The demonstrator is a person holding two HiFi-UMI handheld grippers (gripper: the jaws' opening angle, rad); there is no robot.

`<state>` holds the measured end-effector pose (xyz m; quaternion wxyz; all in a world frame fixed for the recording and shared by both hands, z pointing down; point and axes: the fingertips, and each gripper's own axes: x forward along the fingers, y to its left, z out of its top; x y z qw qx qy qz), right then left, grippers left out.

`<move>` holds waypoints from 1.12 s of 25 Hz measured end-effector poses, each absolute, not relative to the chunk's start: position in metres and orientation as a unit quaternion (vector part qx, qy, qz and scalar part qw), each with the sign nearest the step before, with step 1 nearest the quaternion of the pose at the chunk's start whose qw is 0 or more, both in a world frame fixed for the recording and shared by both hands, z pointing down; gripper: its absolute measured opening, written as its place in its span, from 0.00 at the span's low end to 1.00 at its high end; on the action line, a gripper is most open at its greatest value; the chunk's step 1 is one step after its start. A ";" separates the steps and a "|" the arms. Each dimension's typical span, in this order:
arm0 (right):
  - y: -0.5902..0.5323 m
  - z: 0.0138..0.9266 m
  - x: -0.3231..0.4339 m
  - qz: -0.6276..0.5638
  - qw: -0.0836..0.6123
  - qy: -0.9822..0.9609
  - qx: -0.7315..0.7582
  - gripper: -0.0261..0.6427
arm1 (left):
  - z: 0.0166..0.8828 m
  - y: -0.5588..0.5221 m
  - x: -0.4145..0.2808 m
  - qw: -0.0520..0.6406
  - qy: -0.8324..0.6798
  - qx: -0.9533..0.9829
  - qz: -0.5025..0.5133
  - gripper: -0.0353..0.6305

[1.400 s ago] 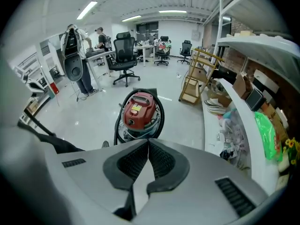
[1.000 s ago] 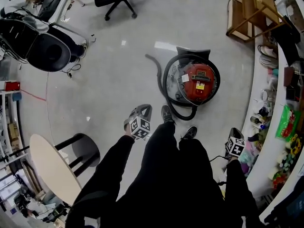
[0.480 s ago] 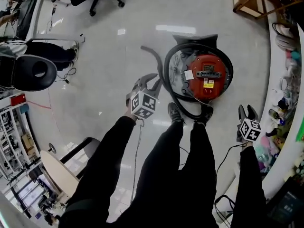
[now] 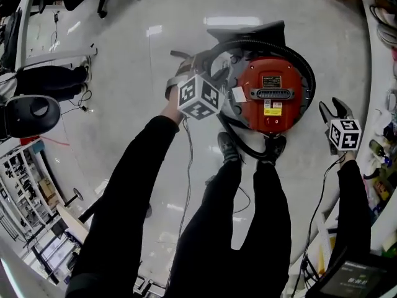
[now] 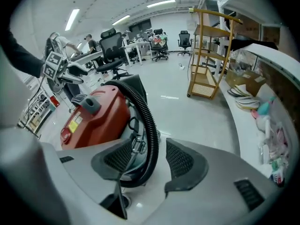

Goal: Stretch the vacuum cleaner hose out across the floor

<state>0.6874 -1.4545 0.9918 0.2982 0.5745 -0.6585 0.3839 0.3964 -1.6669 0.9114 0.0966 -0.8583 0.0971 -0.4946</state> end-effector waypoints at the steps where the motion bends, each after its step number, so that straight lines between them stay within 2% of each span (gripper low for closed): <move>1: -1.461 1.000 0.693 0.385 0.293 -0.658 0.577 0.39 | 0.922 -1.673 0.401 0.101 0.094 -0.854 -0.501 0.37; 6: -1.494 1.025 0.708 0.366 0.287 -0.664 0.585 0.39 | 0.966 -1.696 0.411 0.150 0.085 -0.832 -0.528 0.38; 12: -1.511 1.059 0.698 0.359 0.296 -0.684 0.562 0.39 | 1.009 -1.710 0.428 0.173 0.094 -0.828 -0.525 0.38; 15: -1.511 1.083 0.695 0.373 0.284 -0.689 0.552 0.39 | 1.027 -1.715 0.436 0.169 0.096 -0.834 -0.516 0.38; 19: -1.515 1.099 0.694 0.413 0.228 -0.688 0.552 0.38 | 1.042 -1.724 0.440 0.183 0.108 -0.834 -0.509 0.40; 22: -1.517 1.104 0.693 0.413 0.231 -0.693 0.543 0.38 | 1.050 -1.728 0.442 0.158 0.121 -0.835 -0.513 0.40; 23: -1.519 1.103 0.692 0.410 0.237 -0.697 0.539 0.38 | 1.049 -1.730 0.442 0.145 0.128 -0.837 -0.512 0.38; 24: -1.522 1.101 0.692 0.405 0.240 -0.701 0.536 0.38 | 1.047 -1.730 0.442 0.136 0.131 -0.838 -0.512 0.33; 28: -1.532 1.071 0.691 0.399 0.196 -0.704 0.553 0.38 | 1.020 -1.718 0.440 0.158 0.121 -0.843 -0.500 0.32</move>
